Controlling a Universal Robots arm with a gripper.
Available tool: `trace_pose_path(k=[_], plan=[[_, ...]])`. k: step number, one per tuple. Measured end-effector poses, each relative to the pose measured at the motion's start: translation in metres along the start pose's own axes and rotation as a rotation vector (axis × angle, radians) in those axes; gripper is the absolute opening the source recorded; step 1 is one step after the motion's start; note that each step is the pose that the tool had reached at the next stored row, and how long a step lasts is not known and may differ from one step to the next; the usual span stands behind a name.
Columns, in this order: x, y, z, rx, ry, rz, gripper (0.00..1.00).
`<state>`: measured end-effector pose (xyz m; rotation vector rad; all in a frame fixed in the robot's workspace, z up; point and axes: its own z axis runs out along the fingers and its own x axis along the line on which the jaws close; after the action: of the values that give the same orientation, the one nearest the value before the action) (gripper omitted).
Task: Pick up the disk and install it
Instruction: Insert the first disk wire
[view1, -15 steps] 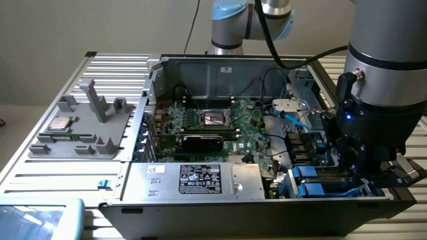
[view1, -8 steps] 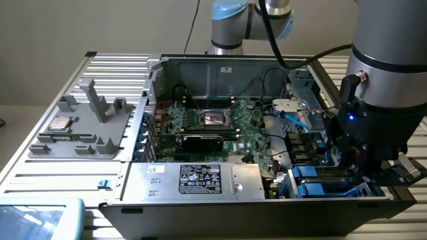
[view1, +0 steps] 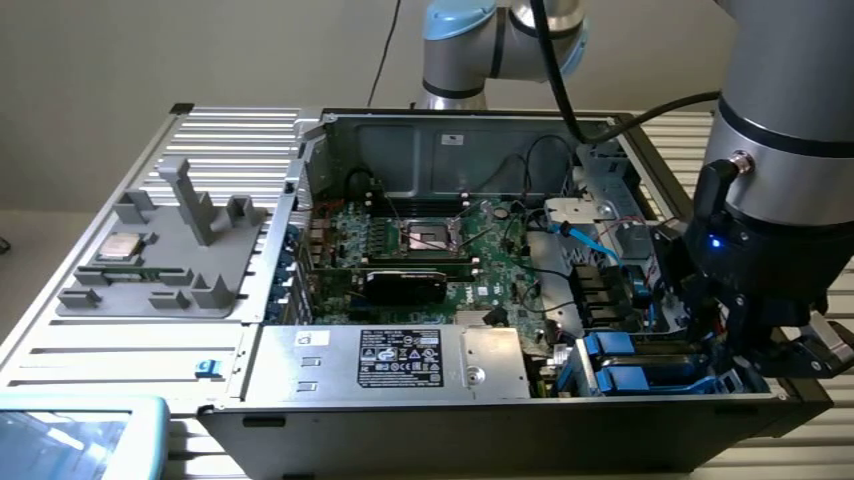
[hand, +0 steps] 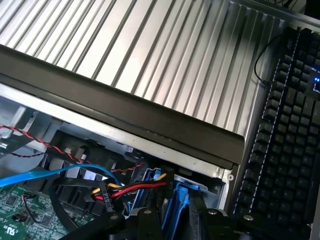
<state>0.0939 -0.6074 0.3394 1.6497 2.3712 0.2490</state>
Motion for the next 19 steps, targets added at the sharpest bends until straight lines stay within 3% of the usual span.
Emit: trace_pose_path(k=[8, 9, 11, 12, 19], plan=[[-0.0017, -0.0014, 0.0033, -0.0037, 0.0068, -0.005, 0.33], [-0.0018, -0.0016, 0.0037, -0.0039, 0.0073, -0.006, 0.27], [-0.0019, -0.0018, 0.0042, -0.0040, 0.0077, -0.007, 0.27], [-0.0020, -0.0019, 0.0046, -0.0042, 0.0081, -0.007, 0.19], [-0.0022, -0.0024, 0.0064, -0.0047, 0.0099, -0.008, 0.19]])
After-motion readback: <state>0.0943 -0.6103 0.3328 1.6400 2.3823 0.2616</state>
